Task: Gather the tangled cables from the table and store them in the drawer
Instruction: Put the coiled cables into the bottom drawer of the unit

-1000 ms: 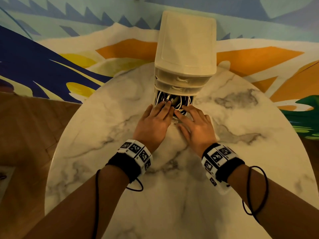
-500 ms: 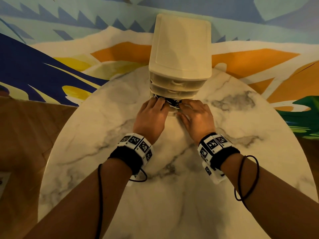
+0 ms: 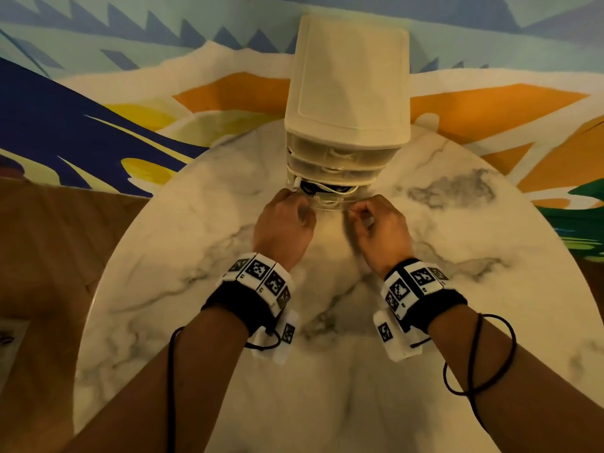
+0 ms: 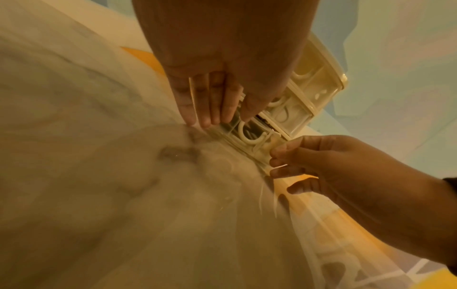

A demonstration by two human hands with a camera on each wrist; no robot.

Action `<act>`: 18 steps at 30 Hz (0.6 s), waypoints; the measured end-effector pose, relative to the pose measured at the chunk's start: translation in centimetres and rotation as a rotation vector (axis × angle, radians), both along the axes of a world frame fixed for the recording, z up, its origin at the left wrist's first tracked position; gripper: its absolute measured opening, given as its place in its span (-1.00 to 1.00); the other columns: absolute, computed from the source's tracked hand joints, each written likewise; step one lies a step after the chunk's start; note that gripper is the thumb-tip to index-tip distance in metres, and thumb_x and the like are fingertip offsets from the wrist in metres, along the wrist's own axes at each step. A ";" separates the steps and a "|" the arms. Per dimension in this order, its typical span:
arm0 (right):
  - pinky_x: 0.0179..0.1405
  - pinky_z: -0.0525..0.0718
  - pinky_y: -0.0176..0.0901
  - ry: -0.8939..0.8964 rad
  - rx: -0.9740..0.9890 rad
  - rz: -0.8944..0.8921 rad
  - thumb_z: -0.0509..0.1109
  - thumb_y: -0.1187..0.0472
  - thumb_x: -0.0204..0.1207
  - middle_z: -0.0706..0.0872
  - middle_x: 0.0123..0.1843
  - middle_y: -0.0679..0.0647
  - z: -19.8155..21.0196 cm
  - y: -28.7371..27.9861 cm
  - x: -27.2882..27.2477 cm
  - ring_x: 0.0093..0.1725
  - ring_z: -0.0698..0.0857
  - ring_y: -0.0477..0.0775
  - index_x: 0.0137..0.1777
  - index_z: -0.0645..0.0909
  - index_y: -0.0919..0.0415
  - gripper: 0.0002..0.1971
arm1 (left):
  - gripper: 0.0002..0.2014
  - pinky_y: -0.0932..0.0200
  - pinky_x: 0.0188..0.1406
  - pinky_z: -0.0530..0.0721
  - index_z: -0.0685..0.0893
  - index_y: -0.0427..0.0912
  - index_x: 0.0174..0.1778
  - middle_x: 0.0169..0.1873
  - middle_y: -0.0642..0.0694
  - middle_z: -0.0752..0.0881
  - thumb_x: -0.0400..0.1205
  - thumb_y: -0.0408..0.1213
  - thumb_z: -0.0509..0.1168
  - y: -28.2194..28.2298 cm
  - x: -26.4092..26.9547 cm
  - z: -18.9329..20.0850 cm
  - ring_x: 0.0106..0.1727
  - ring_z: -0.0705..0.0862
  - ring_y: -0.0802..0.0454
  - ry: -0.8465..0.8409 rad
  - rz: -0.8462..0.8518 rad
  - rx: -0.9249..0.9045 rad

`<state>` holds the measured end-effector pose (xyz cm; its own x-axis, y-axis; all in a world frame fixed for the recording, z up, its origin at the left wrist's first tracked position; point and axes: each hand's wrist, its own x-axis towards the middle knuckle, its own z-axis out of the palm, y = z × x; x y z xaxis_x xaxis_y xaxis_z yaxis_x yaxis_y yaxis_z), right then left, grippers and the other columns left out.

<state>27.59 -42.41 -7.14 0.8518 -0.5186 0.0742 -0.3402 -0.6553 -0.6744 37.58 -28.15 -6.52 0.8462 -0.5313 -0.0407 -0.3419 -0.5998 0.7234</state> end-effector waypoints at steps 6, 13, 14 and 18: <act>-0.17 0.62 -0.12 -0.101 -0.043 -0.045 0.30 0.15 0.48 0.62 -0.01 0.04 0.6 0.9 -0.6 -0.12 0.64 0.02 0.10 0.57 0.19 -0.77 | -0.75 -0.01 -0.10 0.57 0.65 -0.25 0.05 0.03 -0.17 0.65 0.46 -0.36 0.26 0.9 -0.7 1.5 0.01 0.58 -0.18 -0.400 -0.012 0.062; -0.07 0.67 0.03 0.027 -0.259 0.129 0.12 0.07 0.48 0.58 -0.01 0.17 1.3 1.3 0.0 0.00 0.59 0.23 0.32 0.63 0.20 -0.52 | -0.52 -0.06 -0.05 0.55 0.54 -0.25 0.32 0.20 -0.18 0.62 0.44 -0.27 0.31 0.5 -0.8 0.9 0.11 0.58 -0.22 -0.429 -0.207 0.414; -0.10 0.66 0.04 0.037 -0.293 0.140 0.12 0.07 0.48 0.57 -0.03 0.17 1.5 1.2 0.1 -0.02 0.58 0.23 0.30 0.64 0.19 -0.53 | -0.52 -0.06 -0.06 0.55 0.56 -0.26 0.30 0.18 -0.18 0.63 0.44 -0.26 0.31 0.4 -0.8 0.9 0.10 0.59 -0.22 -0.427 -0.193 0.395; -0.11 0.62 0.06 0.116 -0.342 0.131 0.09 0.07 0.47 0.56 -0.01 0.16 1.8 0.8 0.5 -0.02 0.56 0.24 0.26 0.65 0.17 -0.53 | -0.53 -0.06 -0.05 0.55 0.55 -0.25 0.30 0.17 -0.17 0.62 0.45 -0.24 0.31 0.2 -0.8 0.8 0.12 0.57 -0.21 -0.418 -0.172 0.380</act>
